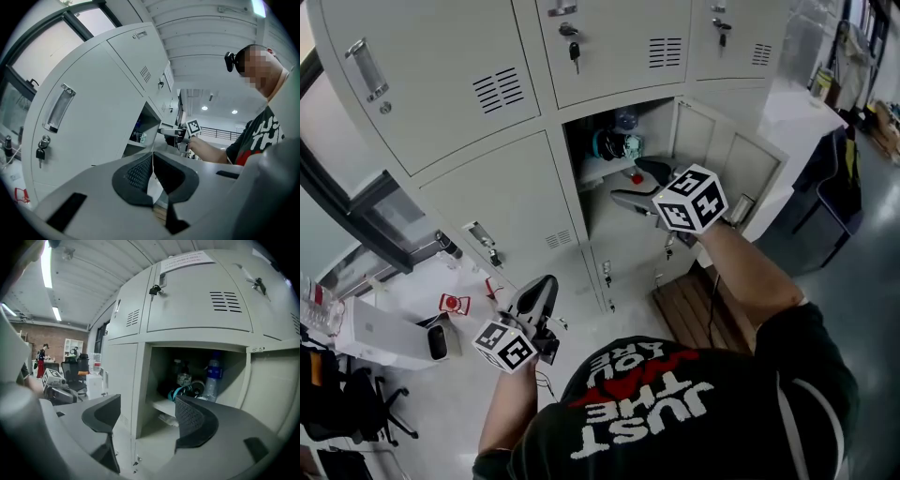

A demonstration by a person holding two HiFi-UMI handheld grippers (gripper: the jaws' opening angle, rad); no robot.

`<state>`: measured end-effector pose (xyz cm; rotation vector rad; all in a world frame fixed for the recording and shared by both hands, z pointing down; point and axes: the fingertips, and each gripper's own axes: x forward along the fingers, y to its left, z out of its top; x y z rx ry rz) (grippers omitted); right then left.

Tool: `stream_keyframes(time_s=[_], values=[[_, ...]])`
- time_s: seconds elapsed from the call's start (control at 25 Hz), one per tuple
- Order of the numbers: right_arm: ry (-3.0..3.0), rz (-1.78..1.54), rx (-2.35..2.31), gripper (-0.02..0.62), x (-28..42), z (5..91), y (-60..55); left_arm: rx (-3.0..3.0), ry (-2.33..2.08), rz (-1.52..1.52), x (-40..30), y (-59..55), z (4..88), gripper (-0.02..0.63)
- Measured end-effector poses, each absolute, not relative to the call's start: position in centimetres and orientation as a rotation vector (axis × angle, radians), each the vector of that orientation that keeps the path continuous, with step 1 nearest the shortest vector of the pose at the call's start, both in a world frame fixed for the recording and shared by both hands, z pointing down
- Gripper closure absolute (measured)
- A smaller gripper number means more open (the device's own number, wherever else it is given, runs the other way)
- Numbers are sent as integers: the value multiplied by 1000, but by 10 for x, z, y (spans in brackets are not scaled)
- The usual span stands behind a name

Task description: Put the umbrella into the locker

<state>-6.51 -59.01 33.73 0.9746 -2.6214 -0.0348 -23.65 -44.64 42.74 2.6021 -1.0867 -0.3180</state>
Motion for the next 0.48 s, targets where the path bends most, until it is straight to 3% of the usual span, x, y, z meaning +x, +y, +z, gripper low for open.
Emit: stream_keyframes(time_s=[0.48], values=[[-2806,98,924,232,-61,382,-533,2690,-1127,-216,-219,-455,419,591]])
